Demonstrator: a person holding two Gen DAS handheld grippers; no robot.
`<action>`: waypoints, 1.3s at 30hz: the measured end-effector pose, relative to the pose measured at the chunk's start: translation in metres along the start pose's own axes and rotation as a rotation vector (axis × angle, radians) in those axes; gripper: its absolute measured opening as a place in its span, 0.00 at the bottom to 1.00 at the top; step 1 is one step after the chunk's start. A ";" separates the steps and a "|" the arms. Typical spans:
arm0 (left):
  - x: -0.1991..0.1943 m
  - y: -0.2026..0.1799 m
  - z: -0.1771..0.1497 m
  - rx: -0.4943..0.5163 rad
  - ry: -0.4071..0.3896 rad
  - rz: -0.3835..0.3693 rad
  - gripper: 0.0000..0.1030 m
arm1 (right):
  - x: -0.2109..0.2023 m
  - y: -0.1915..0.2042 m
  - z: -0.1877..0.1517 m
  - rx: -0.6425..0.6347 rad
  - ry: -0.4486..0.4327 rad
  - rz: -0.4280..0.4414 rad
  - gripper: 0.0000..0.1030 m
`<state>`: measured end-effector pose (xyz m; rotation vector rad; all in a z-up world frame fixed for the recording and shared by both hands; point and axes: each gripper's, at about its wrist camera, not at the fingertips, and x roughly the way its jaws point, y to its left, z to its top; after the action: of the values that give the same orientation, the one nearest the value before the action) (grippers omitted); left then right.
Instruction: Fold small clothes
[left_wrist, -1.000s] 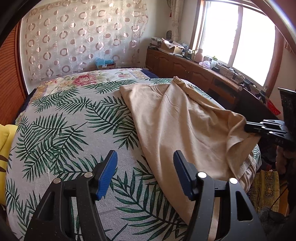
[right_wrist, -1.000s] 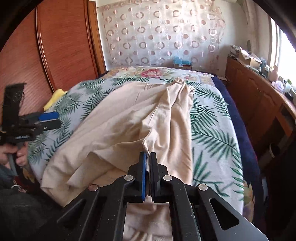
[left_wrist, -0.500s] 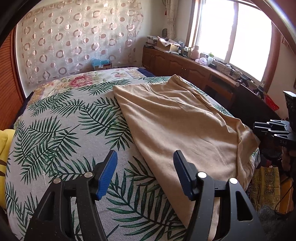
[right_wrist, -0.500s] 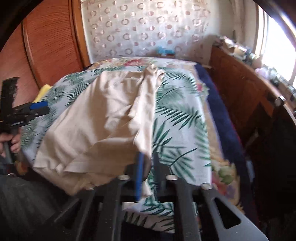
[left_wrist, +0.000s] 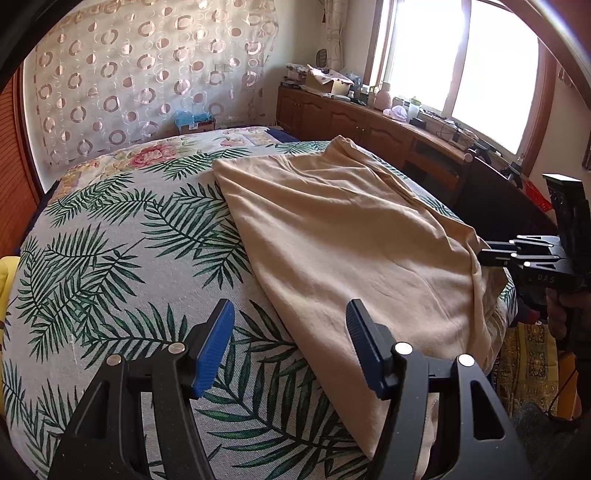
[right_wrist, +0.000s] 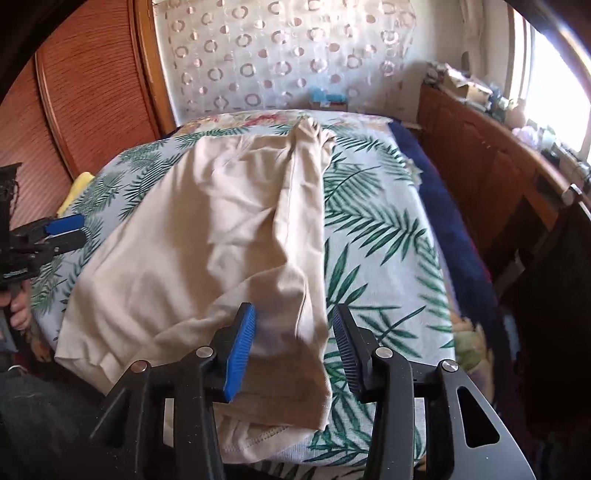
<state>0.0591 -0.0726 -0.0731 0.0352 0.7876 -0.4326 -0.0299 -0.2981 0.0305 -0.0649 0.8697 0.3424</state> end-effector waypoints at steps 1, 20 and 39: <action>0.001 -0.001 0.000 0.001 0.002 -0.001 0.62 | -0.004 -0.001 -0.001 -0.007 0.004 0.014 0.03; 0.000 -0.011 -0.006 0.014 0.023 -0.001 0.62 | -0.015 -0.018 -0.005 0.023 -0.014 -0.019 0.47; 0.002 -0.017 -0.026 -0.001 0.092 -0.046 0.62 | 0.009 -0.015 -0.012 0.027 0.033 0.019 0.50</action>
<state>0.0360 -0.0838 -0.0907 0.0362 0.8810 -0.4771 -0.0283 -0.3119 0.0146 -0.0376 0.9079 0.3478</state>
